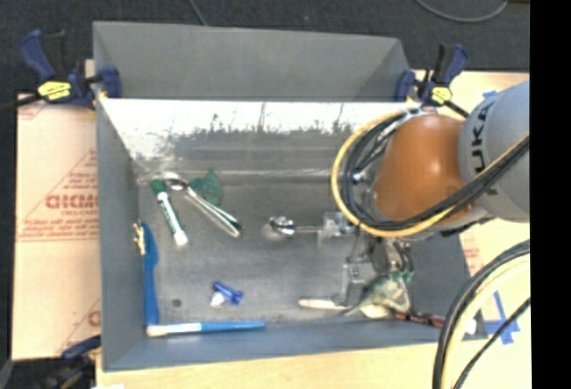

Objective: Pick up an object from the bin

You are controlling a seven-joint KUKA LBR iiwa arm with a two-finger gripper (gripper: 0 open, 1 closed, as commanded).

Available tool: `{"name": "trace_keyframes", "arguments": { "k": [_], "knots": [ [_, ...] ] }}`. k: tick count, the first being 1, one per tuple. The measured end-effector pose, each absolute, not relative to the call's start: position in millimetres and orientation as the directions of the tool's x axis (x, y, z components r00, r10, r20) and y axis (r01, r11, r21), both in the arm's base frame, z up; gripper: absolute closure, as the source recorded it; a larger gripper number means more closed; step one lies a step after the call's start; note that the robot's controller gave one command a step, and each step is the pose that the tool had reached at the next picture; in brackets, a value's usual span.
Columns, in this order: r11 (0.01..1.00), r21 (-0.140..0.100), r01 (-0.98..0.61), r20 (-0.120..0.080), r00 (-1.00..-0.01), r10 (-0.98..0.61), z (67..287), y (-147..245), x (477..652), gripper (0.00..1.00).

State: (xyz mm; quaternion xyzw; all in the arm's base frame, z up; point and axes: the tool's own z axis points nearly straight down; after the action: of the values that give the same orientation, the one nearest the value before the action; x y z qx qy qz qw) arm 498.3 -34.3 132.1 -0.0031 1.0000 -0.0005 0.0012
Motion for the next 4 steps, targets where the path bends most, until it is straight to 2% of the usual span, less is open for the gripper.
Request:
{"name": "trace_keyframes", "arguments": {
  "k": [1, 2, 3, 4],
  "knots": [
    [1.0, -0.001, -0.006, -0.002, -1.0, -0.006, 132.1, -34.4, 498.3, 0.0],
    [0.974, 0.0, 0.228, -0.002, -0.974, 0.228, 100.1, -114.2, 498.3, 0.0],
    [1.0, 0.0, -0.005, -0.002, -1.0, -0.005, 89.5, -101.1, 483.1, 0.0],
    [0.971, 0.001, 0.24, -0.004, -0.971, 0.24, 75.1, -117.3, 503.6, 0.0]
  ]
}}
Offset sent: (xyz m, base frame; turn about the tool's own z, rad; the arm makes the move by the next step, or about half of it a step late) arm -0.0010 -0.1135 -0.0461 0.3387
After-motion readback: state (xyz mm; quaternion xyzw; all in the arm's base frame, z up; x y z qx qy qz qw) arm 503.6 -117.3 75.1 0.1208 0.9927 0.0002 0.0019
